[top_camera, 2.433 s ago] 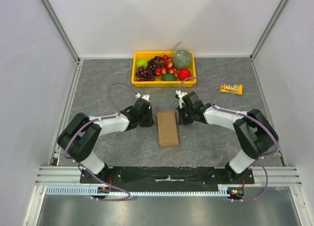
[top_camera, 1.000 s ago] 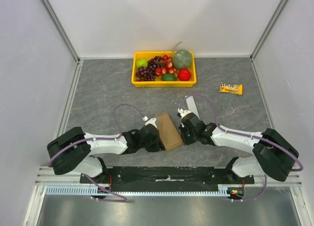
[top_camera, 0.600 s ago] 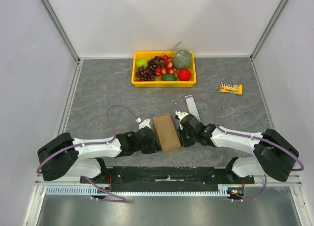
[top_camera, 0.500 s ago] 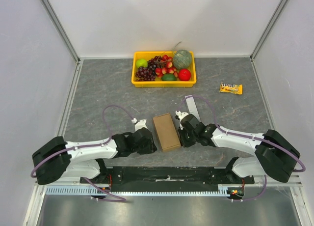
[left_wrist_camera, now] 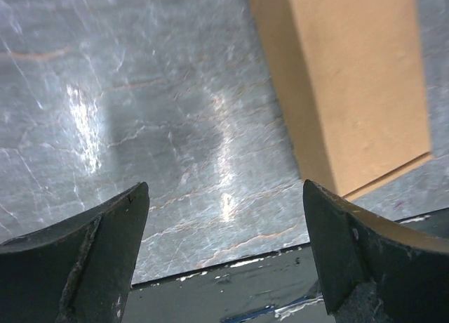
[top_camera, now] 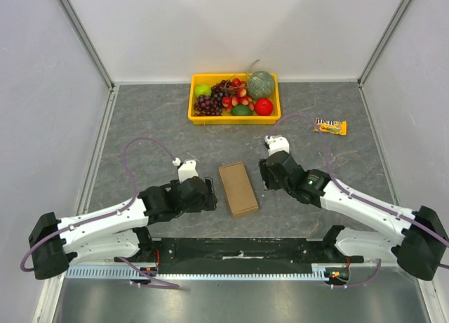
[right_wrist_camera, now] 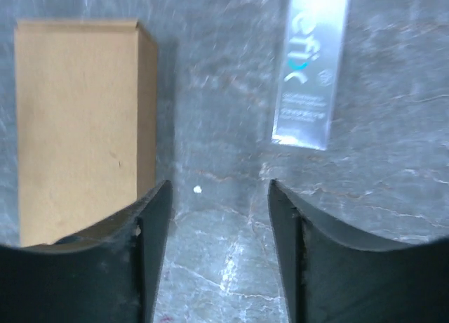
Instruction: Fold the paper box
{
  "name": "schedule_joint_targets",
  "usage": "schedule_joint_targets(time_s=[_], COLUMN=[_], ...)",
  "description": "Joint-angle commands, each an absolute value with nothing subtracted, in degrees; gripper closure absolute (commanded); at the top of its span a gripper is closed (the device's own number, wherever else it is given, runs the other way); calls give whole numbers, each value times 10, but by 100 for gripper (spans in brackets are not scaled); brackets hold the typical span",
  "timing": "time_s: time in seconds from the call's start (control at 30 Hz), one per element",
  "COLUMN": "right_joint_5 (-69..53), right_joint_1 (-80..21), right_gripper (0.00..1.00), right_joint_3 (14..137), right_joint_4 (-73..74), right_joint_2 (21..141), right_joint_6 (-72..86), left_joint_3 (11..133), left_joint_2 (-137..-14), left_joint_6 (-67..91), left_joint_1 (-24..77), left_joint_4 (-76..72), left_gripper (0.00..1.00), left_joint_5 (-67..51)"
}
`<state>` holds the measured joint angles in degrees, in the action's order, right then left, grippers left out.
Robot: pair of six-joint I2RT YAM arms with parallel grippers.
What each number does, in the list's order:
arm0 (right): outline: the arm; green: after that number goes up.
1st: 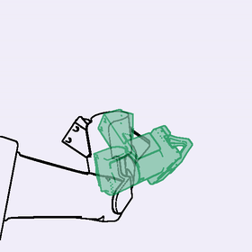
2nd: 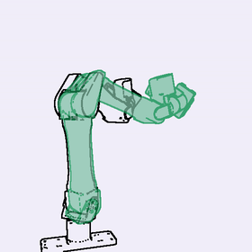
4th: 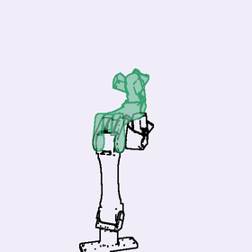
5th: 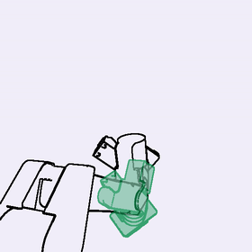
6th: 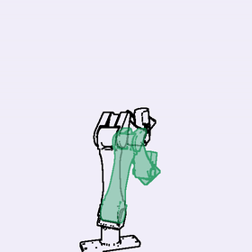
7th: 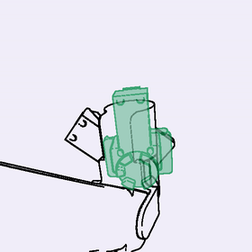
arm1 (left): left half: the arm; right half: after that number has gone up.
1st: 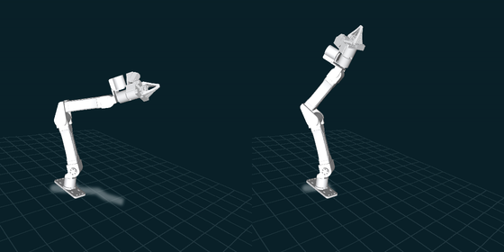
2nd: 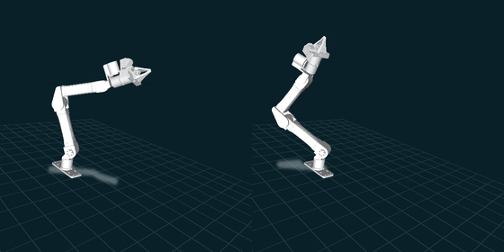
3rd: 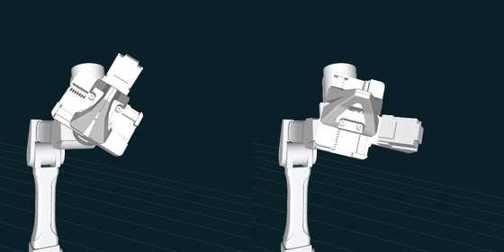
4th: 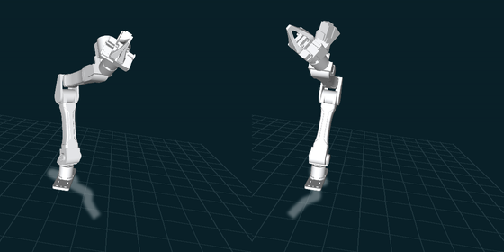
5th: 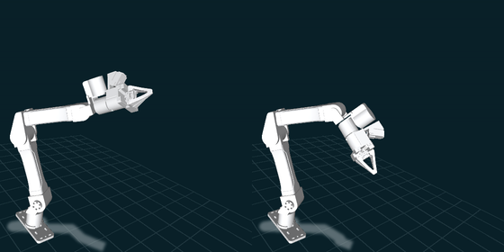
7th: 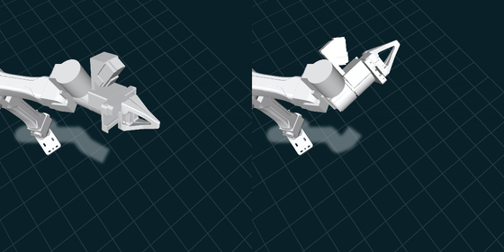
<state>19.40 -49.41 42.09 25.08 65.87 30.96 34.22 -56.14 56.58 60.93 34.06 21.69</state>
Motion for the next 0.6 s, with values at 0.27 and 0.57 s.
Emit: schedule_joint_targets(time_s=[0.27,0.57], right_joint_5=[174,94], right_joint_1=[-480,-389], right_gripper=[8,8], right_joint_3=[486,479], right_joint_4=[188,135], right_joint_2=[602,595], right_joint_6=[244,235], left_joint_3=[448,462], left_joint_2=[-517,-482], left_joint_6=[459,423], left_joint_1=[609,605], left_joint_4=[374,378], left_gripper=[3,2], left_joint_5=[344,377])
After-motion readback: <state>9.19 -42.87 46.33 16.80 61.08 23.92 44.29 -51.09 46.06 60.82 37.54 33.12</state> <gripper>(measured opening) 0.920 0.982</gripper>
